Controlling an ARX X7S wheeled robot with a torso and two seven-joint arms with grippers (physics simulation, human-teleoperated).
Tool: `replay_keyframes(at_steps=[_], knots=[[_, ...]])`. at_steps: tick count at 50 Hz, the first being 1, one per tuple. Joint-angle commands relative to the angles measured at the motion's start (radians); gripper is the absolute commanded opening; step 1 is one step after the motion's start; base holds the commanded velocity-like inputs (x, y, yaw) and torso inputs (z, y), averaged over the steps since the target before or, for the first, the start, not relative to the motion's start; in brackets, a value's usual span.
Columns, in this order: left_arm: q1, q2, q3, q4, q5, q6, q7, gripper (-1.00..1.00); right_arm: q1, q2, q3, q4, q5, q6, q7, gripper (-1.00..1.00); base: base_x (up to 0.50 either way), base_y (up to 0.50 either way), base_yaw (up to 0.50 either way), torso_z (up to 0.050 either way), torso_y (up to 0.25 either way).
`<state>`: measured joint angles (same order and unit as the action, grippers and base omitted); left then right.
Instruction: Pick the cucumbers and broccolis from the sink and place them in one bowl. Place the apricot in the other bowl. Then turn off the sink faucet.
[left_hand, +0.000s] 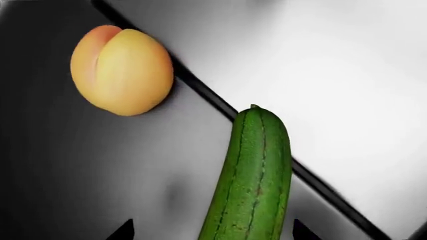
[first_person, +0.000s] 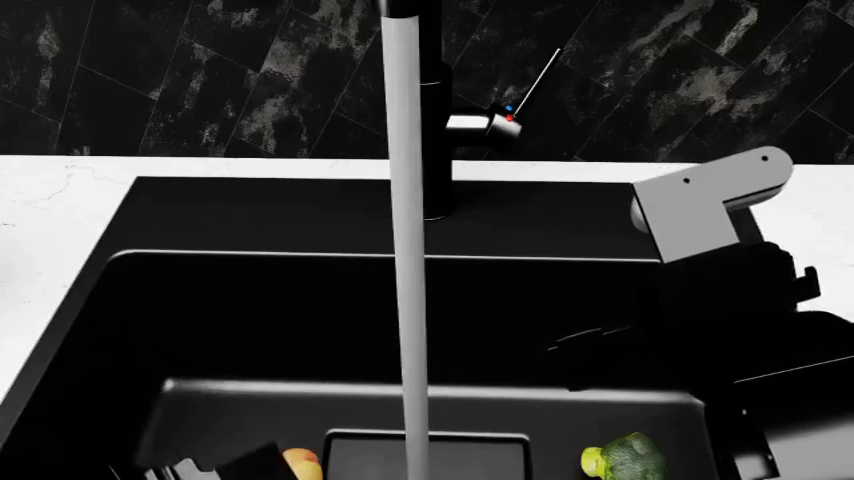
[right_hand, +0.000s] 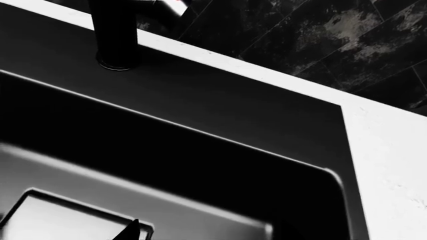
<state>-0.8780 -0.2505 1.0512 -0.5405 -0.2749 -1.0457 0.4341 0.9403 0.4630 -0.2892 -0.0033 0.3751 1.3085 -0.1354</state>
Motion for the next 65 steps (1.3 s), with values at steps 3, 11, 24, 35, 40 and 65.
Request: replay_keyframes(at_steps=[3, 11, 24, 35, 40, 65], knots=[[-0.009, 0.081, 0.028, -0.193, 0.04, 0.091, 0.058, 1.0, -0.013, -0.016, 0.033, -0.007, -0.019, -0.005, -0.018, 1.0, 0.0, 0.0, 0.0, 0.0, 0.0], [0.0, 0.093, 0.056, -0.214, 0.049, 0.091, 0.068, 1.0, -0.012, -0.013, 0.033, -0.006, -0.017, -0.009, -0.019, 1.0, 0.0, 0.0, 0.0, 0.0, 0.0], [-0.032, -0.008, -0.022, 0.061, 0.052, 0.051, -0.045, -1.0, -0.015, -0.016, 0.031, -0.006, -0.014, -0.012, -0.015, 1.0, 0.0, 0.0, 0.0, 0.0, 0.0], [-0.093, -0.168, -0.18, 0.465, 0.055, -0.043, -0.165, -1.0, 0.005, -0.024, 0.021, -0.002, -0.016, 0.0, -0.005, 1.0, 0.0, 0.0, 0.0, 0.0, 0.0], [-0.144, -0.21, -0.271, 0.615, 0.042, -0.096, -0.2, -1.0, 0.028, -0.027, 0.005, 0.002, -0.02, 0.013, -0.002, 1.0, 0.0, 0.0, 0.0, 0.0, 0.0], [-0.168, -0.19, -0.396, 0.685, 0.01, -0.095, -0.244, -1.0, 0.032, -0.005, -0.135, 0.127, -0.062, 0.006, -0.013, 1.0, 0.0, 0.0, 0.0, 0.0, 0.0]])
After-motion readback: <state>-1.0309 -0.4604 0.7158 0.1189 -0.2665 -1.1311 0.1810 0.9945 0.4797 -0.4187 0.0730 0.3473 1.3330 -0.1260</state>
